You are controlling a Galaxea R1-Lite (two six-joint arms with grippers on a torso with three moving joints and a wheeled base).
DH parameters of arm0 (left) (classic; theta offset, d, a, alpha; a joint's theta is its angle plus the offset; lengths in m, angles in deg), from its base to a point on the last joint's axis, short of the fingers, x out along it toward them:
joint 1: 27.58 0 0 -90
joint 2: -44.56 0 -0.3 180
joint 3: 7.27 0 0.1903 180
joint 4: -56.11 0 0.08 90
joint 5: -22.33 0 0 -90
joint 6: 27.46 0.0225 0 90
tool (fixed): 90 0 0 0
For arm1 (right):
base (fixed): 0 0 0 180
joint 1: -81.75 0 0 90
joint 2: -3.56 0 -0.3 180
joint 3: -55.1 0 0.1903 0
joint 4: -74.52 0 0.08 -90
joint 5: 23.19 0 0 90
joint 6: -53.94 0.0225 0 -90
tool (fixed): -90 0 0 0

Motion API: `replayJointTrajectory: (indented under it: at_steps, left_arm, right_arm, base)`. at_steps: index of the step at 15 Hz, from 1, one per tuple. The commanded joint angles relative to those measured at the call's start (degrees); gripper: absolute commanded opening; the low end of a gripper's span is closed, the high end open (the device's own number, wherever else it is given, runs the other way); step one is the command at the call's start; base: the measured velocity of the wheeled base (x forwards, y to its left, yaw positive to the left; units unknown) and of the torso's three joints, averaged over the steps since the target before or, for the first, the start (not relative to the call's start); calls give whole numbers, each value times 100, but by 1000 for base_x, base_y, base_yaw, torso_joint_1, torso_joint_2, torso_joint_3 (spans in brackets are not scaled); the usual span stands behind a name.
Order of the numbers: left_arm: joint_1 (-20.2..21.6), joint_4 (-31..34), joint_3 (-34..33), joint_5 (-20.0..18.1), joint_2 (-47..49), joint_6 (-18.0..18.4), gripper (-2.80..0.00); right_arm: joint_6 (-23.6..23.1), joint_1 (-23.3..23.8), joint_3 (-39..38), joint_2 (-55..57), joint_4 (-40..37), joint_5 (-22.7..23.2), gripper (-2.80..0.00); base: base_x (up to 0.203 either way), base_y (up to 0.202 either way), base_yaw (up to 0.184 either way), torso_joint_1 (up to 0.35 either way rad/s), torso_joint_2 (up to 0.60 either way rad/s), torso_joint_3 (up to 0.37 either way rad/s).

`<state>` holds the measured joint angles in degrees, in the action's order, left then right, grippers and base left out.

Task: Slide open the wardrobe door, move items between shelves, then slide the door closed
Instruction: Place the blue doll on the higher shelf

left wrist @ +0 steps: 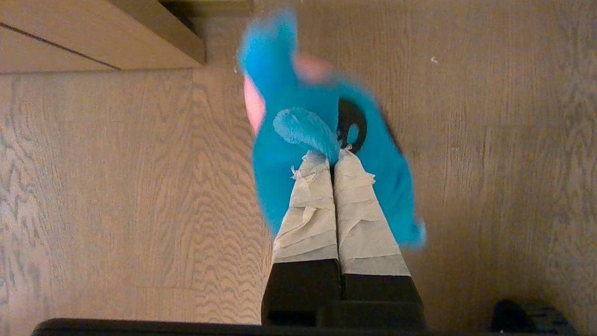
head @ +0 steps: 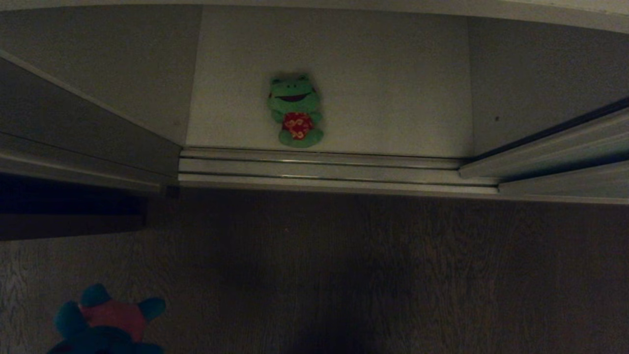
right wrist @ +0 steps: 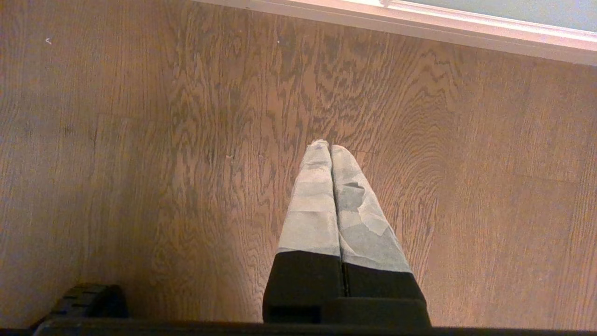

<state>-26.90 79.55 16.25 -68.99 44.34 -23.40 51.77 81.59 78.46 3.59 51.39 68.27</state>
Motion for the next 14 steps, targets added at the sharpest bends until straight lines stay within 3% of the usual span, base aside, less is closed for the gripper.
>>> replayJointTrajectory:
  at_steps: [1, 14]
  left_arm:
    - [2, 19, -8, 17, 31, 25, -280]
    - [2, -7, -16, 35, 31, -37, -280]
  right_arm:
    - [-3, -2, 0, -20, 2, 4, -280]
    - [-3, -2, 0, -20, 2, 4, -280]
  base:
    - [0, 0, 0, 0, 0, 0]
    - [0, 0, 0, 0, 1, 30]
